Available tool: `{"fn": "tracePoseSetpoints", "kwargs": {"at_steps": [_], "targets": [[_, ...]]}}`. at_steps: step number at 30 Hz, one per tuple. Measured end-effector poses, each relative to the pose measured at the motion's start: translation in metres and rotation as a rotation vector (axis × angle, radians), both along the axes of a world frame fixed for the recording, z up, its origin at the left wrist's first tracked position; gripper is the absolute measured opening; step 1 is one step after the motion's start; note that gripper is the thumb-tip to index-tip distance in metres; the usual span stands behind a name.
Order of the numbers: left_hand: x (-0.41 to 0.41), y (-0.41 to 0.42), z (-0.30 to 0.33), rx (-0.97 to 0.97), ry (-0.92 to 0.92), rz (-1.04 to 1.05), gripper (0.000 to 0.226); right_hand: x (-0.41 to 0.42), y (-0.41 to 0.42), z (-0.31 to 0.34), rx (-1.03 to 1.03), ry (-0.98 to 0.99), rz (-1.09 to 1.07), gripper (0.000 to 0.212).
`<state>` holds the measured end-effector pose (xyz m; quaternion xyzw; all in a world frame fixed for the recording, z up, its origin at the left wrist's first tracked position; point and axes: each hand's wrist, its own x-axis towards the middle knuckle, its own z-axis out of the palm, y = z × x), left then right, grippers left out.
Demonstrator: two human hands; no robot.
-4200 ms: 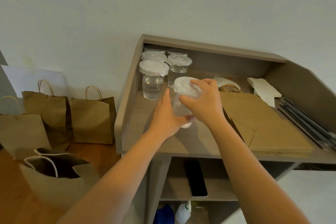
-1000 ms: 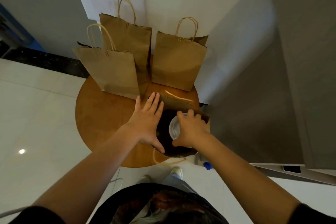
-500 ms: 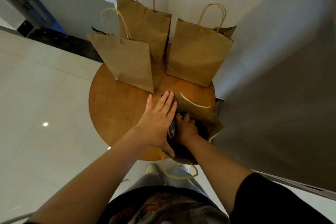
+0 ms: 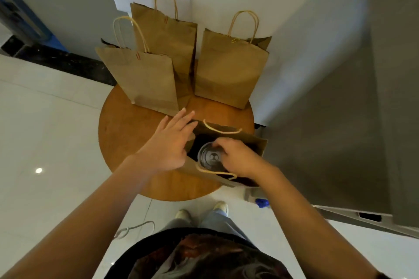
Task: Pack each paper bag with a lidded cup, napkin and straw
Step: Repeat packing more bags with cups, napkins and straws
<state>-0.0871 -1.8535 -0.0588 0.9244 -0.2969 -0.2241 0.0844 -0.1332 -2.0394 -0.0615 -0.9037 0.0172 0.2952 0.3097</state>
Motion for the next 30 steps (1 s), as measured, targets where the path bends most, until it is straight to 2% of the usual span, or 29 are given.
{"fn": "tracePoseSetpoints", "kwargs": {"at_steps": [3,5,6,7,10,12,15,17,20,23,24,26,28,30], "targets": [[0.004,0.003,-0.006,0.064,0.057,0.05,0.118,-0.029,-0.022,0.042,0.198,-0.264,-0.405,0.029],[0.003,0.0,-0.008,0.088,0.068,0.051,0.132,-0.046,-0.036,0.045,0.15,-0.403,-0.622,0.027],[0.002,-0.003,-0.008,0.101,0.071,0.038,0.135,-0.052,-0.042,0.041,0.106,-0.398,-0.659,0.028],[0.001,-0.006,-0.008,0.117,0.062,0.019,0.138,-0.057,-0.048,0.035,0.074,-0.321,-0.638,0.039],[-0.005,-0.019,-0.011,0.17,-0.034,-0.055,0.136,-0.065,-0.054,0.02,0.19,0.064,-0.394,0.105],[-0.007,-0.026,-0.014,0.177,-0.055,-0.054,0.133,-0.066,-0.048,0.018,0.271,0.157,-0.277,0.122],[-0.005,-0.03,-0.016,0.119,-0.057,-0.008,0.128,-0.064,-0.038,0.012,0.231,0.117,-0.234,0.132],[-0.003,-0.03,-0.017,0.078,-0.081,0.018,0.122,-0.062,-0.031,0.005,0.164,0.023,-0.252,0.129],[-0.003,-0.031,-0.014,0.055,-0.093,0.045,0.109,-0.056,-0.027,-0.004,0.078,-0.155,-0.372,0.114],[0.001,-0.031,-0.016,0.004,0.005,0.082,0.082,-0.043,-0.03,-0.008,0.106,-0.108,-0.471,0.108],[0.003,-0.031,-0.018,-0.005,0.017,0.067,0.064,-0.039,-0.032,-0.008,0.086,-0.069,-0.438,0.1],[0.005,-0.029,-0.021,-0.001,0.001,0.028,0.031,-0.031,-0.036,-0.006,-0.062,-0.024,-0.305,0.072],[0.005,-0.028,-0.021,-0.017,-0.027,0.025,0.021,-0.025,-0.037,-0.005,-0.288,-0.055,-0.204,0.047],[0.006,-0.028,-0.019,-0.043,-0.076,0.033,0.024,-0.018,-0.037,0.0,-0.43,-0.129,-0.152,0.036]]}}
